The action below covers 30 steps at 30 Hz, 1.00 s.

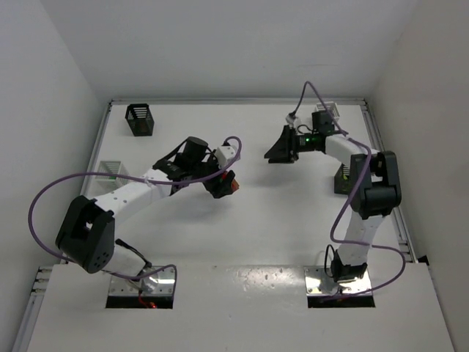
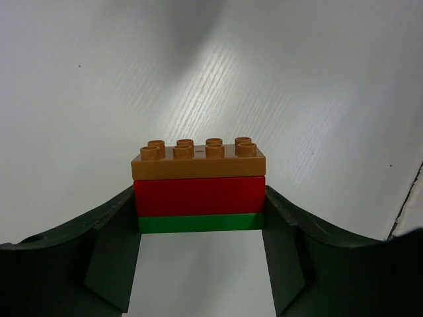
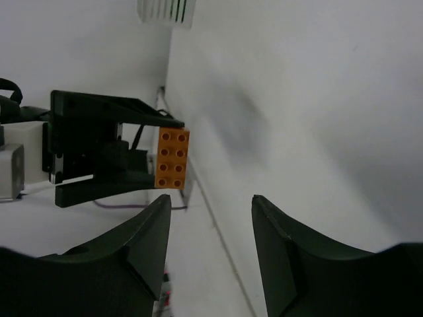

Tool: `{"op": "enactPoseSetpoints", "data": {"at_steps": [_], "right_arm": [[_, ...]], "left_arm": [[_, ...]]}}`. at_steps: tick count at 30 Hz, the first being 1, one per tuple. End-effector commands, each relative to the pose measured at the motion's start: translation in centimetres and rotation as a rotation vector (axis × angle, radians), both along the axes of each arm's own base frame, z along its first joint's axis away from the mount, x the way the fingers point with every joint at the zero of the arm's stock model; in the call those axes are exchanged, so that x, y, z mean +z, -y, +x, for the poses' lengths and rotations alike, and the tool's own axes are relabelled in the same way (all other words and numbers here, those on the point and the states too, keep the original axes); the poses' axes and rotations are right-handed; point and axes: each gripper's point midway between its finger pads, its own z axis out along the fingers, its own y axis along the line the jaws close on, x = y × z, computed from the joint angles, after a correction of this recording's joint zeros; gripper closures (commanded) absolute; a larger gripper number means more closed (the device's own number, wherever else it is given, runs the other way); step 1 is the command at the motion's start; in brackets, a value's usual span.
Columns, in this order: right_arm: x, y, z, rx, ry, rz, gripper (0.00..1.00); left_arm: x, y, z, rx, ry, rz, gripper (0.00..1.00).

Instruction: Sort the legos into containers by color

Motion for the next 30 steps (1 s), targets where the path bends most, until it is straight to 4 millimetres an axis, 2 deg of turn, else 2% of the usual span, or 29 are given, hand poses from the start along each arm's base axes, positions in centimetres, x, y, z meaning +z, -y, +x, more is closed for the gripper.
{"op": "enactPoseSetpoints", "data": {"at_steps": [1,4,11,13,15,17,18,25,30], "right_arm": [[2.7,-2.4,-1.9,0.076,-0.076,0.128,0.47],[2.3,-4.1,-3.2,0.126,-0.153,0.144,0.44],[2.2,-7.1,-4.2,0.198,-0.202,0.140,0.42],[1.4,-7.4,-4.3,0.195,-0.223,0.127,0.40],[0.4,-8.6,-4.7,0.210,-0.247,0.104,0.40],[0.1,-9.4,-5.1,0.226,-0.254,0.093,0.40],[0.2,-9.5,-4.8,0.218,-0.243,0.086,0.40],[-1.3,-11.4,-6.4,0.267,-0.274,0.067,0.40],[-0.8,-12.1,-6.8,0.292,-0.266,0.075,0.40]], "left_arm": [[4.3,0.9,1.2,0.001,0.081,-0.094,0.76],[4.1,1.1,1.3,-0.006,0.077,-0.098,0.76],[4.1,1.2,1.3,-0.001,0.070,-0.102,0.76],[4.1,1.2,1.3,-0.001,0.070,-0.102,0.76],[4.1,1.2,1.3,-0.001,0.070,-0.102,0.76],[4.1,1.2,1.3,-0.001,0.070,-0.102,0.76],[4.1,1.2,1.3,-0.001,0.070,-0.102,0.76],[4.4,1.2,1.4,-0.001,0.078,-0.106,0.76],[4.6,1.3,1.6,-0.001,0.086,-0.111,0.76]]}}
